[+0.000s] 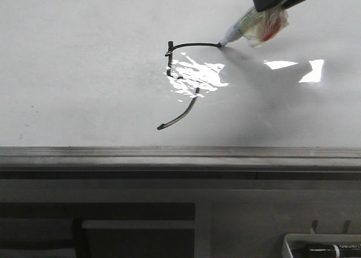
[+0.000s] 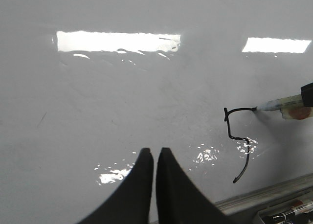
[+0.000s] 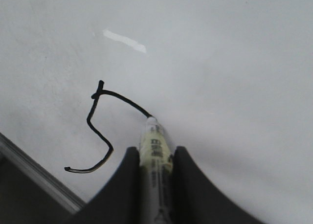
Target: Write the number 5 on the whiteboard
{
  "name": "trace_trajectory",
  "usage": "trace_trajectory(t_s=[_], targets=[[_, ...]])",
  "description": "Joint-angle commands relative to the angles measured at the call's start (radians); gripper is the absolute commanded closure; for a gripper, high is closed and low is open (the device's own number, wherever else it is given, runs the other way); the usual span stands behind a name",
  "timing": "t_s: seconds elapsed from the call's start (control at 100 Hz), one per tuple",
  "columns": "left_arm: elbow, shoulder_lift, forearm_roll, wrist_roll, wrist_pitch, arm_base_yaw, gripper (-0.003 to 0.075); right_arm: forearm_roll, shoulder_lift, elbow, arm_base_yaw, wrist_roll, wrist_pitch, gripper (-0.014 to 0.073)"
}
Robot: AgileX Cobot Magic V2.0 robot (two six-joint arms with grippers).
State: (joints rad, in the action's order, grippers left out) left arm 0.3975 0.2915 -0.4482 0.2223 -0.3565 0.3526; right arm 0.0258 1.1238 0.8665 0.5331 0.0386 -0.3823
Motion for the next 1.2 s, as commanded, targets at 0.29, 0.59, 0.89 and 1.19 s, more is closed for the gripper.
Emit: trace_trajectory(t_s=[0.29,0.59,0.89,1.19], targets=[[0.047,0.007,-0.022,0.022,0.060,-0.003,0.0712,0.066,-0.158,0.097,0.120,-0.072,0.034,0.0634],[0.253,0.178,-0.093,0.470,-0.253,-0.003,0.0332,0.080,-0.140,0.101,0.297,-0.252,-0.042,0.0637],[0.367,0.414,-0.360,0.949,-0.482,0.114,0.0336,0.081,-0.033,0.097,0.483,-0.382,-0.042,0.0637],[0.367,0.591,-0.339,0.965,-0.455,0.267,0.0336,0.080,-0.025,0.082,0.487,-0.382,-0.045,0.0637]])
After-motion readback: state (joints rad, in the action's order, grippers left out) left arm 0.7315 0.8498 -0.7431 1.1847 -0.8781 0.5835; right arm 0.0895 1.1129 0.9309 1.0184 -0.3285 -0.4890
